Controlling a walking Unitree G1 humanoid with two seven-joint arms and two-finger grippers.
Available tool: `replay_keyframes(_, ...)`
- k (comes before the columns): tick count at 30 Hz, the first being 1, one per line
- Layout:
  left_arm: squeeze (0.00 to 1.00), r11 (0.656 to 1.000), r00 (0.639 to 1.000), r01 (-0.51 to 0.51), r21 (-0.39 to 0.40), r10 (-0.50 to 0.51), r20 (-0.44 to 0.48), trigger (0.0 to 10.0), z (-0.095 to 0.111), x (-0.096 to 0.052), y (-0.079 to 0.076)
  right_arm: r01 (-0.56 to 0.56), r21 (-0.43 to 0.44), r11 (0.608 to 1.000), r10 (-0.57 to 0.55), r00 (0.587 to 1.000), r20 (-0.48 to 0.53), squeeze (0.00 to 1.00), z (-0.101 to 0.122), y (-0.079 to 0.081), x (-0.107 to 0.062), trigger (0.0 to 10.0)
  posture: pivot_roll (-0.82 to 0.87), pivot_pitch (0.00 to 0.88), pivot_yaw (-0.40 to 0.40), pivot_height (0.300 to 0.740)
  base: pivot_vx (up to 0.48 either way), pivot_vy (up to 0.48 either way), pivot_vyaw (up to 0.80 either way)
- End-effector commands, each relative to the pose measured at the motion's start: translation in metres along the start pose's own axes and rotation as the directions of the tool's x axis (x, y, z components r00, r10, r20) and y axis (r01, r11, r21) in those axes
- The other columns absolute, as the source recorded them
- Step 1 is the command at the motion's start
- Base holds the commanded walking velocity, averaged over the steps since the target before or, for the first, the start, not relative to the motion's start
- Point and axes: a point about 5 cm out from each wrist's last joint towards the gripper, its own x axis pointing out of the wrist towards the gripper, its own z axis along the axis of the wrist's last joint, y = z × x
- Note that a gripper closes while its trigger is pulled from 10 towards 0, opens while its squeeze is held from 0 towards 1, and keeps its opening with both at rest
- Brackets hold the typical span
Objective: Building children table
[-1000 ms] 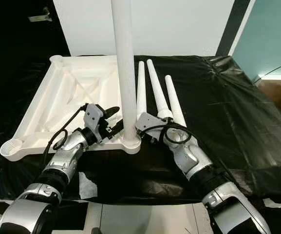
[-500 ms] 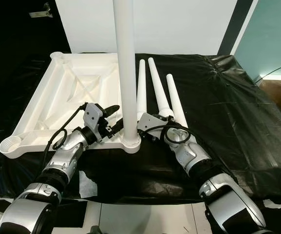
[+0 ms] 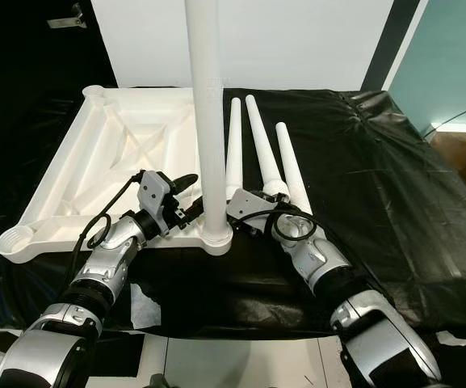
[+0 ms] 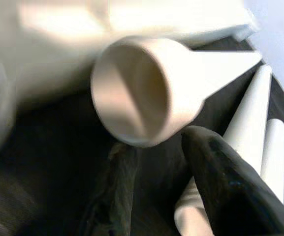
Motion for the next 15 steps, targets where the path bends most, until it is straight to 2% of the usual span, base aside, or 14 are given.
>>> replay_keyframes(1, 0.0, 0.987, 0.987, 0.162, -0.02, -0.162, -0.006, 10.0, -0.002, 0.002, -0.014, 0.018, 0.071, 0.997, -0.023, 0.997, 0.07, 0.0, 0.019, -0.006, -0.007, 10.0, -0.03, 0.0, -0.01, 0.74, 0.0, 0.0, 0.0)
replay_keyframes(4, 0.0, 0.986, 0.986, 0.167, -0.02, -0.168, -0.013, 10.0, -0.003, 0.001, -0.015, 0.048, 0.154, 0.987, -0.063, 0.994, 0.088, 0.0, 0.022, -0.014, -0.02, 10.0, -0.05, 0.0, 0.002, 0.74, 0.0, 0.0, 0.0)
replay_keyframes(5, 0.0, 0.986, 0.986, 0.167, -0.02, -0.168, -0.013, 10.0, -0.003, 0.001, -0.015, 0.048, 0.154, 0.987, -0.063, 0.994, 0.088, 0.0, 0.022, -0.014, -0.02, 10.0, -0.05, 0.0, 0.002, 0.74, 0.0, 0.0, 0.0)
replay_keyframes(6, 0.0, 0.985, 0.985, 0.173, -0.02, -0.173, -0.018, 10.0, -0.004, 0.002, -0.015, 0.067, 0.197, 0.978, -0.088, 0.991, 0.1, 0.0, 0.025, -0.02, -0.03, 10.0, -0.07, 0.0, 0.011, 0.74, 0.0, 0.0, 0.0)
replay_keyframes(10, 0.0, 0.981, 0.981, 0.192, -0.021, -0.193, -0.016, 10.0, -0.003, 0.006, -0.017, 0.073, 0.201, 0.977, -0.095, 0.99, 0.101, 0.0, 0.027, -0.024, -0.042, 10.0, -0.09, 0.0, 0.024, 0.74, 0.0, 0.0, 0.0)
replay_keyframes(15, 0.0, 0.978, 0.978, 0.207, -0.022, -0.207, -0.013, 10.0, -0.001, 0.01, -0.019, 0.075, 0.209, 0.975, -0.091, 0.993, 0.069, 0.0, 0.025, -0.022, -0.053, 10.0, -0.1, 0.0, 0.03, 0.74, 0.0, 0.0, 0.0)
